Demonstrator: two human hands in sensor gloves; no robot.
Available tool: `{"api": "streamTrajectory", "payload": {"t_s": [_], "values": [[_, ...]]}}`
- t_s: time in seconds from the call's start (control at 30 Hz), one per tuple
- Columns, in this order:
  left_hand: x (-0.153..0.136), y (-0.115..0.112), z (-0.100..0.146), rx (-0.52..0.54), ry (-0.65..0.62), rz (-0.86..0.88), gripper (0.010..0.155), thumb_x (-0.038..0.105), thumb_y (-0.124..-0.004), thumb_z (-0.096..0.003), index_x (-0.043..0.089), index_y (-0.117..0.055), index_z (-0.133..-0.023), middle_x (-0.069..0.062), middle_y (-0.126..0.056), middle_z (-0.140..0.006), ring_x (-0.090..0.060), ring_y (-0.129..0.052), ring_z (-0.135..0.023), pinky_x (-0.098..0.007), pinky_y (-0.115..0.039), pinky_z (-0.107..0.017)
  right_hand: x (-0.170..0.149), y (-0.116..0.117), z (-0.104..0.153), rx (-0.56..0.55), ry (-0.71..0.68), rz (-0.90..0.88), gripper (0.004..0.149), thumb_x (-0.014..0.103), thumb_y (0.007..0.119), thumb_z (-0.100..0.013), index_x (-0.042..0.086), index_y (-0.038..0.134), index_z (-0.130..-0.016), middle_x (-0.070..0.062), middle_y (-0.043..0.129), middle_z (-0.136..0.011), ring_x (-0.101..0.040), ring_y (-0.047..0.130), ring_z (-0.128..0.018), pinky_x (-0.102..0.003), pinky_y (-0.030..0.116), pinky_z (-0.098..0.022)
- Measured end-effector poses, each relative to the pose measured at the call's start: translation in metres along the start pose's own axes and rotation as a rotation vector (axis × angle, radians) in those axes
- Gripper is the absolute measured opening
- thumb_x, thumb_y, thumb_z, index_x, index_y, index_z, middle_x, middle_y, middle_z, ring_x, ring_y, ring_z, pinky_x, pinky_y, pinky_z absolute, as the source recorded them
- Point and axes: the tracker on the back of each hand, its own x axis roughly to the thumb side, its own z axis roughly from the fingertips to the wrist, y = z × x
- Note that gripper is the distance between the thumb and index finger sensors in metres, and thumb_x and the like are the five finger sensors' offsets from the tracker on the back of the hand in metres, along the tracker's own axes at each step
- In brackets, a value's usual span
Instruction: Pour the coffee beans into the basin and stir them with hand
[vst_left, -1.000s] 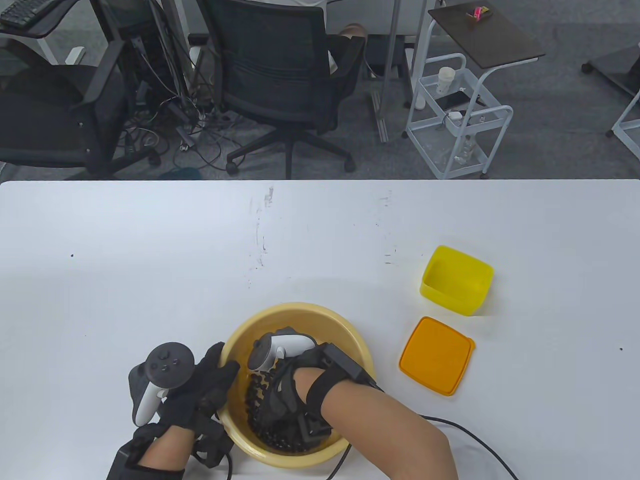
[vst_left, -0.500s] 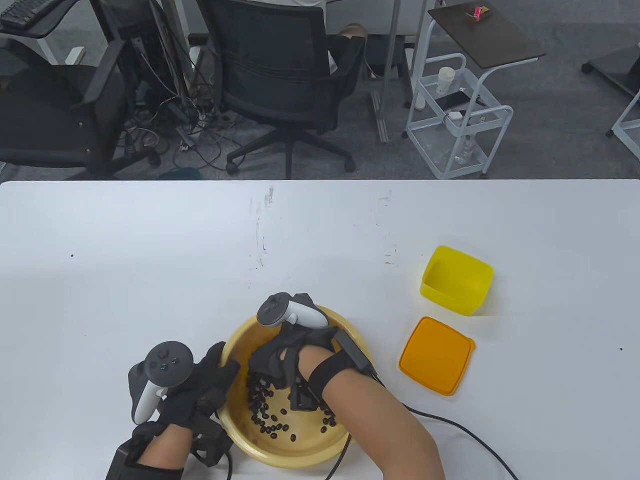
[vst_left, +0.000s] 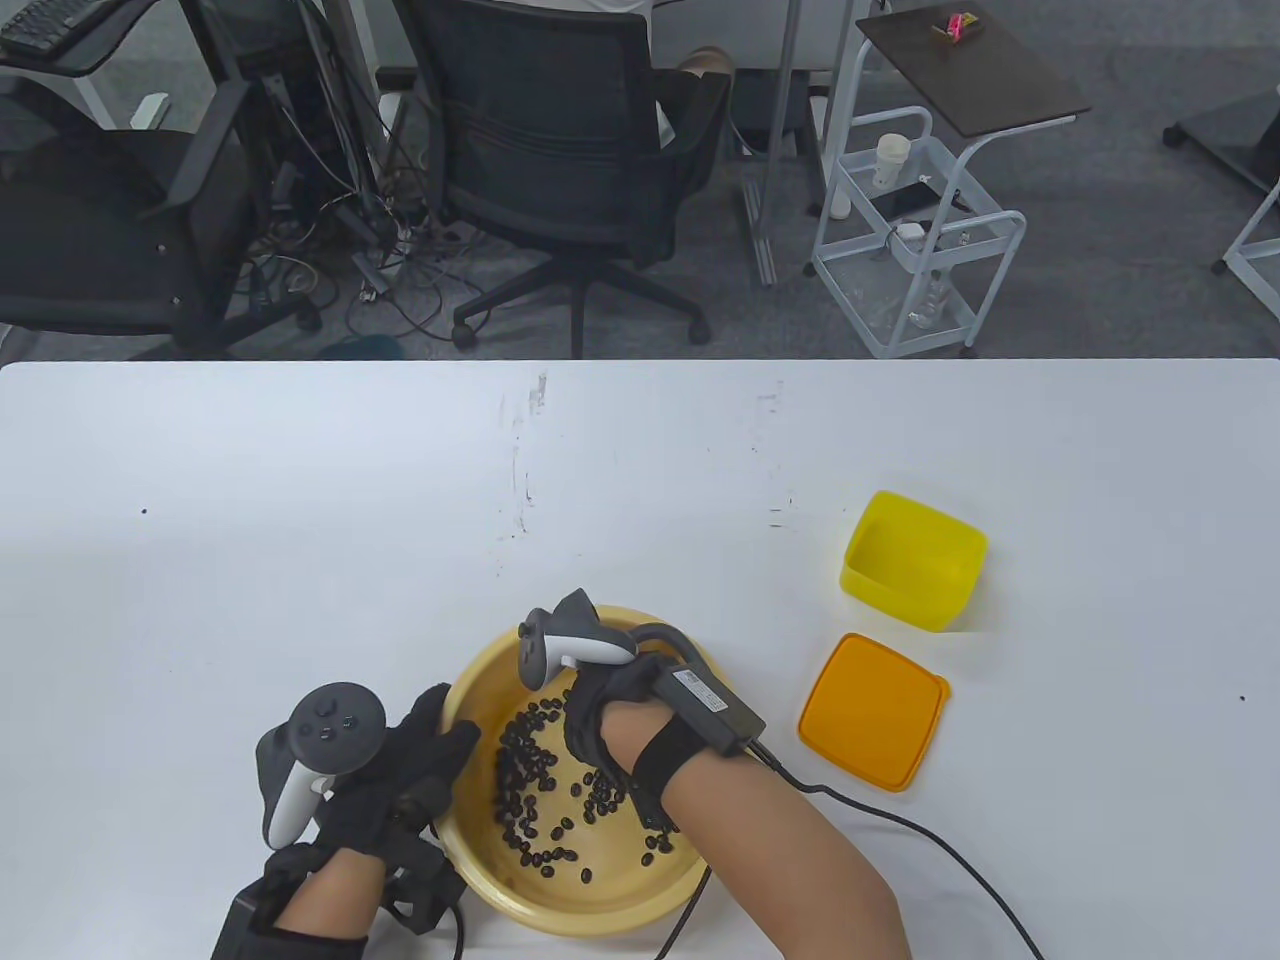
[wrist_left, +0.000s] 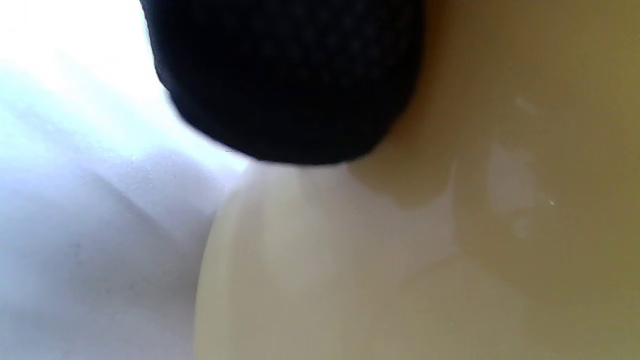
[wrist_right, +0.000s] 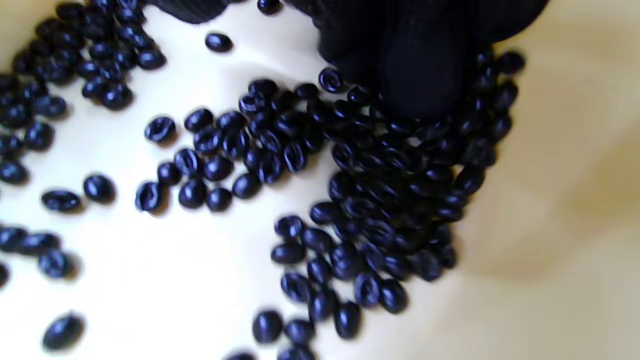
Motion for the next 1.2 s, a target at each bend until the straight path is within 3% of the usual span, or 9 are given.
{"api": "streamTrajectory", "payload": {"t_s": [0.23,0.43,0.53,0.63,0.77,0.9,1.03,1.1,1.2], "values": [[0.000,0.000,0.000,0.005,0.003,-0.005,0.058,0.033,-0.069,-0.0592,0.000,-0.051,-0.104,-0.030,-0.090,-0.068,-0.010,-0.099,-0.006,-0.039,-0.082,-0.058,0.004,0.020,-0.001,0.164,-0.002,0.017,0.071,0.041,0.061,-0.046,-0.023,0.061,-0.078,-0.043,0.079,-0.067,-0.053,0.095,-0.053,-0.064,0.065,-0.047],[0.000,-0.001,0.001,0.010,0.004,-0.012,0.058,0.033,-0.069,-0.0592,0.000,-0.051,-0.104,-0.029,-0.090,-0.068,-0.009,-0.099,-0.006,-0.038,-0.082,-0.058,0.025,0.041,-0.005,0.366,-0.148,-0.101,0.070,0.041,0.063,-0.045,-0.024,0.070,-0.069,-0.045,0.088,-0.055,-0.053,0.101,-0.040,-0.065,0.069,-0.042],[0.000,-0.001,0.001,0.011,0.004,-0.014,0.058,0.033,-0.069,-0.0592,0.000,-0.051,-0.104,-0.029,-0.090,-0.068,-0.009,-0.099,-0.006,-0.038,-0.082,-0.058,0.034,0.045,-0.006,0.454,-0.284,-0.258,0.070,0.042,0.062,-0.045,-0.022,0.071,-0.070,-0.042,0.090,-0.056,-0.050,0.103,-0.041,-0.064,0.069,-0.044],[0.000,-0.001,0.001,0.011,0.004,-0.018,0.058,0.033,-0.069,-0.0592,0.000,-0.051,-0.104,-0.029,-0.090,-0.068,-0.009,-0.099,-0.006,-0.039,-0.082,-0.058,0.041,0.047,-0.008,0.498,-0.424,-0.429,0.069,0.042,0.061,-0.046,-0.019,0.066,-0.079,-0.038,0.087,-0.064,-0.049,0.099,-0.050,-0.064,0.065,-0.049],[0.000,-0.001,0.001,0.011,0.004,-0.020,0.058,0.033,-0.069,-0.0592,0.000,-0.051,-0.104,-0.029,-0.090,-0.068,-0.010,-0.099,-0.006,-0.039,-0.082,-0.058,0.044,0.041,-0.008,0.459,-0.508,-0.458,0.069,0.043,0.060,-0.047,-0.015,0.058,-0.085,-0.033,0.084,-0.072,-0.046,0.095,-0.061,-0.064,0.061,-0.054],[0.000,-0.001,0.001,0.010,0.004,-0.021,0.058,0.033,-0.069,-0.0590,0.000,-0.051,-0.104,-0.029,-0.090,-0.068,-0.010,-0.100,-0.006,-0.039,-0.082,-0.058,0.042,0.031,-0.009,0.392,-0.590,-0.564,0.069,0.043,0.057,-0.049,-0.005,0.040,-0.095,-0.024,0.067,-0.088,-0.044,0.077,-0.081,-0.062,0.051,-0.061],[0.000,-0.001,0.001,0.008,0.003,-0.018,0.058,0.033,-0.069,-0.0590,0.000,-0.051,-0.104,-0.029,-0.090,-0.068,-0.010,-0.100,-0.006,-0.039,-0.082,-0.058,0.033,0.020,-0.013,0.255,-0.546,-0.603,0.067,0.043,0.053,-0.051,0.005,0.023,-0.098,-0.019,0.047,-0.097,-0.043,0.068,-0.079,-0.060,0.043,-0.062],[0.000,-0.001,0.001,0.006,0.002,-0.015,0.058,0.033,-0.069,-0.0590,0.000,-0.051,-0.104,-0.029,-0.090,-0.068,-0.010,-0.100,-0.006,-0.039,-0.082,-0.058,0.027,0.013,-0.013,0.095,-0.487,-0.546,0.067,0.043,0.053,-0.051,0.006,0.025,-0.098,-0.017,0.047,-0.097,-0.041,0.070,-0.075,-0.060,0.044,-0.061],[0.000,-0.001,0.000,0.005,0.002,-0.014,0.058,0.033,-0.069,-0.0589,0.000,-0.051,-0.104,-0.030,-0.090,-0.068,-0.010,-0.100,-0.006,-0.039,-0.082,-0.058,0.022,0.007,-0.011,-0.013,-0.425,-0.445,0.066,0.044,0.053,-0.051,0.007,0.027,-0.098,-0.017,0.049,-0.097,-0.040,0.071,-0.074,-0.060,0.044,-0.062]]}}
